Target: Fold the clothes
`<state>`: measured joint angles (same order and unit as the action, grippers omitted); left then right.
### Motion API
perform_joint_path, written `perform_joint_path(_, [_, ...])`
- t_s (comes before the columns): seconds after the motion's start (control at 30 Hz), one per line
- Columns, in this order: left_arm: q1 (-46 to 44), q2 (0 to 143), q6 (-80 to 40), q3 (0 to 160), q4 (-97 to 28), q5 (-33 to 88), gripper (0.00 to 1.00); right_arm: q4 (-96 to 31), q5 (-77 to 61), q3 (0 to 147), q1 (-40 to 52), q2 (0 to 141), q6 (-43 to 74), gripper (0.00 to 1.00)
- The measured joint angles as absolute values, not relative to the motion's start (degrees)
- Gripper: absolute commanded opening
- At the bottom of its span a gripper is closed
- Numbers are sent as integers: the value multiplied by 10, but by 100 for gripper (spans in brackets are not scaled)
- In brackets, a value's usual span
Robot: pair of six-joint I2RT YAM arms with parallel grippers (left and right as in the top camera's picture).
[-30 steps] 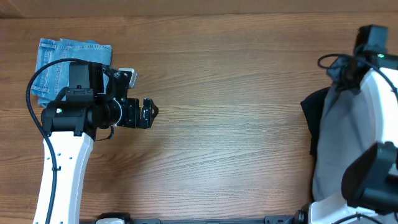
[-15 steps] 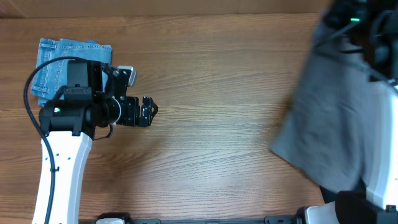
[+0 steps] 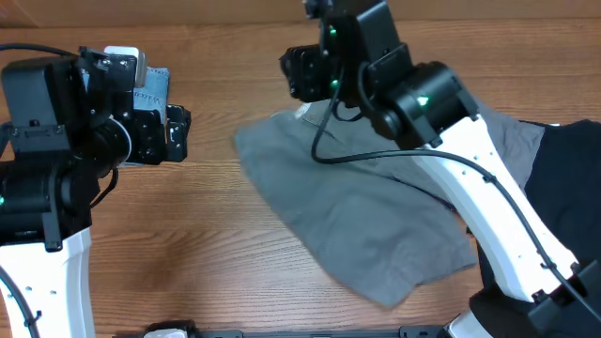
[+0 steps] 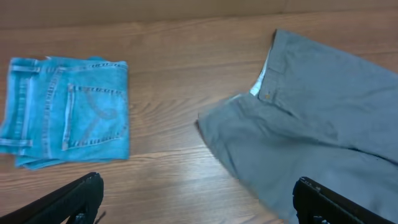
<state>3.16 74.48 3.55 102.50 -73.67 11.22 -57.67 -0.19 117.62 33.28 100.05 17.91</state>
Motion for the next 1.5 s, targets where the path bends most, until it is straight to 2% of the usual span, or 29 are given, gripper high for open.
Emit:
perform_joint_path(0.2, [27, 766, 36, 1025, -766, 123, 100, -619, 30, 1176, 248, 945, 180, 60])
perform_joint_path(0.43, [-60, 897, 66, 1027, -789, 138, 80, -662, 39, 1178, 205, 848, 196, 61])
perform_joint_path(0.47, [-76, 929, 71, 1027, -788, 140, 81, -666, 38, 1178, 203, 838, 200, 61])
perform_joint_path(0.53, [-97, 974, 80, 1027, -784, 140, 94, -677, 39, 1179, 198, 825, 208, 62])
perform_joint_path(0.57, [-110, 1006, 89, 1027, -776, 139, 95, -681, 39, 1180, 197, 823, 211, 63])
perform_joint_path(0.77, [-138, 1119, 99, 1027, -704, 123, 93, -719, 38, 1180, 195, 821, 227, 64])
perform_joint_path(1.0, [-138, 1226, 115, 1027, -641, 64, 98, -763, 39, 1180, 195, 821, 237, 64])
perform_joint_path(1.1, [-138, 1255, 130, 1027, -618, 62, 96, -771, 38, 1180, 195, 821, 238, 65])
perform_joint_path(1.27, [-138, 1275, 153, 1027, -612, 48, 75, -782, 39, 1180, 195, 821, 238, 65])
perform_joint_path(1.33, [-138, 1281, 157, 1027, -613, 36, 50, -788, 39, 1180, 195, 821, 238, 65])
perform_joint_path(1.37, [-138, 1285, 159, 1027, -615, 31, 41, -790, 39, 1180, 195, 821, 238, 65])
perform_joint_path(1.4, [-138, 1288, 159, 1027, -618, 27, 25, -789, 39, 1180, 195, 821, 238, 65])
perform_joint_path(1.47, [-136, 1301, 157, 1027, -630, 22, 7, -790, 39, 1180, 195, 821, 238, 65])
perform_joint_path(1.5, [-135, 1310, 154, 1027, -638, 18, 4, -790, 38, 1180, 195, 821, 238, 65])
